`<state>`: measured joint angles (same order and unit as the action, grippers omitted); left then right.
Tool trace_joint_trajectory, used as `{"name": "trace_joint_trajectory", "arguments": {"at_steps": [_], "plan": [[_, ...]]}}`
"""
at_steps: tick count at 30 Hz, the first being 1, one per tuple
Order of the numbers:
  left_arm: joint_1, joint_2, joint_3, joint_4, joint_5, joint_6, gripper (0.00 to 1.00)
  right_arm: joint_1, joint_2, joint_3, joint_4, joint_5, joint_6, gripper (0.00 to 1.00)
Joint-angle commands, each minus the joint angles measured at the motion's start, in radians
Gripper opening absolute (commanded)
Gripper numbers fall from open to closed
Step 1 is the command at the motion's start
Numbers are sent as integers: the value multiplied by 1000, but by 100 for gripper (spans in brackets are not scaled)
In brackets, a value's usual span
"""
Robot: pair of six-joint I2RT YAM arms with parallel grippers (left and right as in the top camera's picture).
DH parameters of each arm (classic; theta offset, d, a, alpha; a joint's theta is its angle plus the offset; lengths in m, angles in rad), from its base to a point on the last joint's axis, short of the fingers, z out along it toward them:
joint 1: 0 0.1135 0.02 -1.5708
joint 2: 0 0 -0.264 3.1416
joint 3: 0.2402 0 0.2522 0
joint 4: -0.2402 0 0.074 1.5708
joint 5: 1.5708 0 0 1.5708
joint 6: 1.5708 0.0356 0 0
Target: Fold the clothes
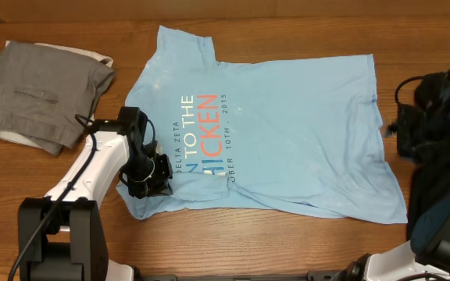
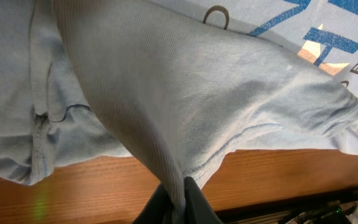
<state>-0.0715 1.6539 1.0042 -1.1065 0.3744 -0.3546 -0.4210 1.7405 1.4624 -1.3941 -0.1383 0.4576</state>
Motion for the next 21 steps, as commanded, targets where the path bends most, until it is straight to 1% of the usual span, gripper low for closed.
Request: {"name": "trace_joint_trajectory", "arguments": {"at_steps": [1,6,9,12,14,18,21], "plan": [[-1,-1,19,11,8,26,9,-74,-40,15,-58,144,122,57],[-2,-1,19,23,8,26,11,-183,-119,-3,-134,146,117,56],[-2,-1,19,21,8,26,11,-262,-167,-53,-126,168,112,51],[-2,-1,19,22,8,26,12,-309,-186,-116,-106,168,111,51],[-2,-1,19,22,8,26,12,-323,-186,-171,-80,163,111,51],[-2,-1,19,22,8,26,12,-325,-186,-299,30,149,111,50],[-2,-1,19,21,8,27,12,-325,-186,-354,98,71,77,51]]}}
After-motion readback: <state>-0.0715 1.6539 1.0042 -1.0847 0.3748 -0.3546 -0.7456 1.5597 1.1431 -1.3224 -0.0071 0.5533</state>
